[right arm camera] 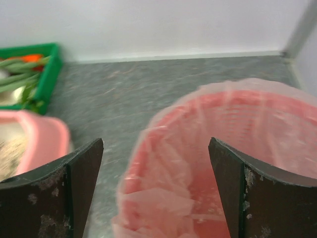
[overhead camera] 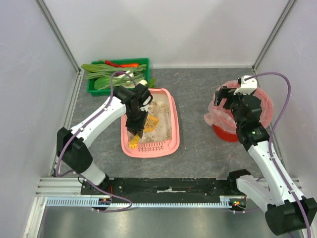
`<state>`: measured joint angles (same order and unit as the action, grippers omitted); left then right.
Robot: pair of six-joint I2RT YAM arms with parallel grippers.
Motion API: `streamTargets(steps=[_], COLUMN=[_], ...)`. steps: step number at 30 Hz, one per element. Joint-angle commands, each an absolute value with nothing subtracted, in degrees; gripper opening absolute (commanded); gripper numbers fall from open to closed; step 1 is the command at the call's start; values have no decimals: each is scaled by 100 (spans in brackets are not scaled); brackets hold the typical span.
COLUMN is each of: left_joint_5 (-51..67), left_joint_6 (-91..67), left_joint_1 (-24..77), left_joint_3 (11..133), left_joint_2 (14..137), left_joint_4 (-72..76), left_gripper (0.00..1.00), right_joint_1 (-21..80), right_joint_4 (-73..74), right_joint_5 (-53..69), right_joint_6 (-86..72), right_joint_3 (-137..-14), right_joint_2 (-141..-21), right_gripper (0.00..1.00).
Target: Clean the litter box
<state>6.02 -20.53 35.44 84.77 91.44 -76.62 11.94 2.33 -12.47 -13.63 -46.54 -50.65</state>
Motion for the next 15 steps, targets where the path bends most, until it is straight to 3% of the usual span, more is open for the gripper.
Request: streamTargets(steps=[1, 6, 15], left_joint_5=[90, -97, -97], left_joint_6=[-2022, -1995, -1592], left_joint_1=[3551, 3560, 3718], left_joint_3=[8438, 8157, 7577], left_joint_2=[8702, 7948, 6944], left_joint_4=[-8491, -7718, -6741], left_gripper=[2, 2, 2], right_joint_1=[1204, 1554, 2828], right_joint_4=[-139, -501, -1168], right_joint_5=[717, 2309, 3040], right_joint_6=[-1343, -2038, -3497], right_joint_3=[-4912, -5308, -5985], right_joint_2=[-5281, -5869, -7329], right_gripper=[95, 95, 92])
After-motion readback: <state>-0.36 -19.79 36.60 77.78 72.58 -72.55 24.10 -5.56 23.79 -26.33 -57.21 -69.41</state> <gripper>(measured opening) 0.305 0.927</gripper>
